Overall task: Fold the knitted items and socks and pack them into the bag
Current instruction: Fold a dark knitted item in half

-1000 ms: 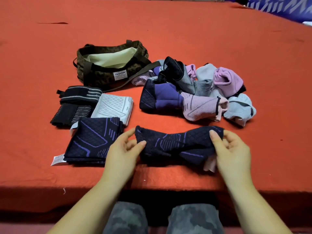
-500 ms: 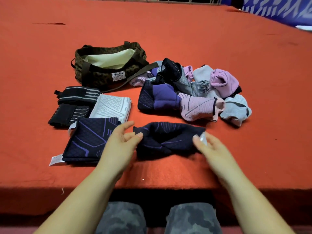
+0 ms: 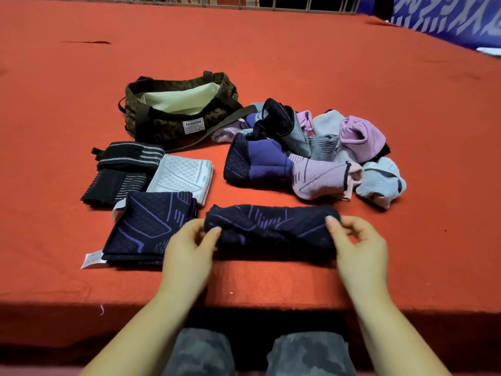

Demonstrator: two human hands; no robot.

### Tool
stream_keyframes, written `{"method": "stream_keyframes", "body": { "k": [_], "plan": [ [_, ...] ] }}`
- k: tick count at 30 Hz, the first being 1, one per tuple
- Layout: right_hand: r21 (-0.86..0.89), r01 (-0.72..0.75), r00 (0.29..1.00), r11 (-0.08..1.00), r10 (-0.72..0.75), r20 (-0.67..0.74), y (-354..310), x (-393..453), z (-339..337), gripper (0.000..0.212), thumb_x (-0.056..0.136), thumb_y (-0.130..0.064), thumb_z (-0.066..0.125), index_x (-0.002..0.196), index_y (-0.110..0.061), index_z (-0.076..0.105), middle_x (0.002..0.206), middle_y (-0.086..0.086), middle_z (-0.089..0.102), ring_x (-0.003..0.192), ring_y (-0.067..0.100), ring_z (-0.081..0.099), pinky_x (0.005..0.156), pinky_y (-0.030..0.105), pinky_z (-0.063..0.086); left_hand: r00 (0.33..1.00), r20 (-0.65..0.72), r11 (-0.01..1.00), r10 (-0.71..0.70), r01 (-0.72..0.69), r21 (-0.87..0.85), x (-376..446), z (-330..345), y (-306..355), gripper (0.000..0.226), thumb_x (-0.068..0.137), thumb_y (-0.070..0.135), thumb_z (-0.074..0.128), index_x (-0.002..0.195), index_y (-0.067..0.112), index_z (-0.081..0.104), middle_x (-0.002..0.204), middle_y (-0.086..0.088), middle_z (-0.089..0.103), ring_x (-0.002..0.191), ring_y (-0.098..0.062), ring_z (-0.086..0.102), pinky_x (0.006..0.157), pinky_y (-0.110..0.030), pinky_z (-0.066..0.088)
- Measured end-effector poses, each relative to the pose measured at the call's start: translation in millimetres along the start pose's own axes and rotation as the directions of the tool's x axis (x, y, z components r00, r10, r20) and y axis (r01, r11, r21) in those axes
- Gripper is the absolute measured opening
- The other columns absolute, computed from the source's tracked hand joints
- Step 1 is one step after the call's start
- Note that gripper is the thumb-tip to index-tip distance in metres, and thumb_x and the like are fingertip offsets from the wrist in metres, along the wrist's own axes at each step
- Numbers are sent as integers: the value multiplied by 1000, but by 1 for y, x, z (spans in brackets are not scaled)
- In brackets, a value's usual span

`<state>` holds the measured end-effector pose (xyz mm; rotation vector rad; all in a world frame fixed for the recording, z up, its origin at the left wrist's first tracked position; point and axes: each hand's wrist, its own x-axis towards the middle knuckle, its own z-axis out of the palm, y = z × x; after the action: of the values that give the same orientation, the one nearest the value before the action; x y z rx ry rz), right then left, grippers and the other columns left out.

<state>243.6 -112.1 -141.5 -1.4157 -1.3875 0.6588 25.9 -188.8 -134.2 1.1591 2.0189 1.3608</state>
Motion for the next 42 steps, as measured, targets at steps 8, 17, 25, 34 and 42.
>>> {"method": "stream_keyframes", "body": {
  "k": [8, 17, 25, 34, 42],
  "plan": [
    [122, 39, 994, 992, -27, -102, -14, 16, -29, 11, 86, -26, 68, 79, -18, 64, 85, -4, 65, 77, -1, 57, 79, 20, 44, 999, 54, 923, -2, 23, -383, 8, -15, 33, 16, 87, 11, 62, 100, 17, 56, 56, 8, 59, 41, 2, 44, 50, -15, 37],
    [464, -43, 955, 885, -100, 278, -32, 14, -37, 58, 59, -52, 79, 106, -21, 61, 96, -15, 72, 90, -2, 65, 79, 12, 50, 943, 311, 781, 117, 106, -616, 9, -32, 48, 64, 67, 2, 61, 124, 30, 51, 114, -5, 68, 103, -17, 65, 85, -25, 53],
    [304, 22, 941, 952, -122, 316, -17, 11, -29, 53, 77, 3, 70, 123, -18, 53, 100, -14, 69, 91, -6, 64, 80, 9, 46, 947, 287, 946, 146, -49, -319, 10, -29, 43, 64, 77, -18, 61, 115, 34, 58, 113, 13, 66, 101, 3, 63, 84, -9, 48],
    [132, 185, 935, 974, -215, 281, -8, 16, -33, 55, 79, -5, 73, 114, -42, 55, 84, -7, 69, 81, 11, 64, 83, 23, 48, 941, 112, 900, 321, -339, 274, 15, -28, 31, 32, 84, 16, 68, 113, 27, 66, 101, 15, 61, 96, 4, 50, 82, 7, 26],
    [5, 292, 932, 956, -286, 223, -8, 18, -36, 13, 75, -27, 71, 76, -34, 60, 85, -10, 59, 78, -1, 54, 76, 6, 39, 943, 91, 898, 320, -333, 289, 19, -30, 28, 10, 86, 21, 64, 82, 29, 61, 82, 10, 55, 79, 7, 51, 74, 1, 31]
  ]
}}
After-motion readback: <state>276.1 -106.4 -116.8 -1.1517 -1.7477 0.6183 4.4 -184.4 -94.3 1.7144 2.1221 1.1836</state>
